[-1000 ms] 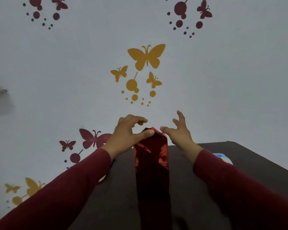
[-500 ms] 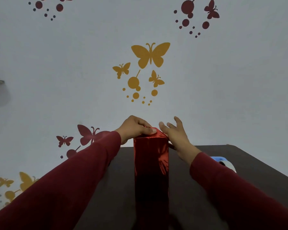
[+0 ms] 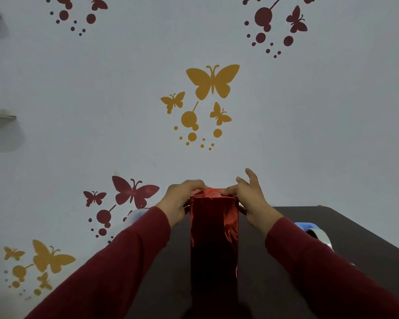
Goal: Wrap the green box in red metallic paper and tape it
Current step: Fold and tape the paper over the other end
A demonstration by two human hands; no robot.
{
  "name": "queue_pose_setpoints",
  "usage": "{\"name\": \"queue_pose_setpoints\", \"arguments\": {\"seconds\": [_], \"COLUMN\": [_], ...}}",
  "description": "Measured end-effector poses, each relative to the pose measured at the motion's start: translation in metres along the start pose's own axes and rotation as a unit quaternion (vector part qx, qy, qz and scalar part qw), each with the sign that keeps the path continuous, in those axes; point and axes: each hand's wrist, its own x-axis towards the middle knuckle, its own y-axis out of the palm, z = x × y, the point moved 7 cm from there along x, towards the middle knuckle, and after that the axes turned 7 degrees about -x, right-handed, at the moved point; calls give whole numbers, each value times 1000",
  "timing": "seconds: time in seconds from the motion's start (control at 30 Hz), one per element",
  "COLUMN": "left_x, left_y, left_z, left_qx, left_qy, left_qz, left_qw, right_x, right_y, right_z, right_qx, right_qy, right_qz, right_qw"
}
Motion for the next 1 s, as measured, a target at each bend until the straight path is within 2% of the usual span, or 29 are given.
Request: {"name": "queue_pose_setpoints", "arguments": {"seconds": [0.1,0.2,0.33,0.43,0.7,1.0], "left_x": [-10,-14,-15,-13,-18,-20], "left_y": [-3,0,0,-2,0,-1], "left_z": [12,20,22,24,23,23], "left_qx": [-54,-129,-137,-137,-143,-144], "left_qy": [-2,-14,-18,-19,-8,-3], "left_qz": [-47,-62,-71,-73,-56,-60], "left_qw": [997,990,988,988,988,988], "right_x": [-1,-4,-8,-6,7,16], "right_y": [0,-4,-16,-14,19,33], "right_z": [1,6,35,55,72,60], "right_qx": [-8,-36,-104,-139,-252,-282], "right_qy": [-7,-27,-110,-136,-87,-19], "right_qz": [7,1,-24,11,131,158], "right_qw": [1000,999,988,981,955,946]}}
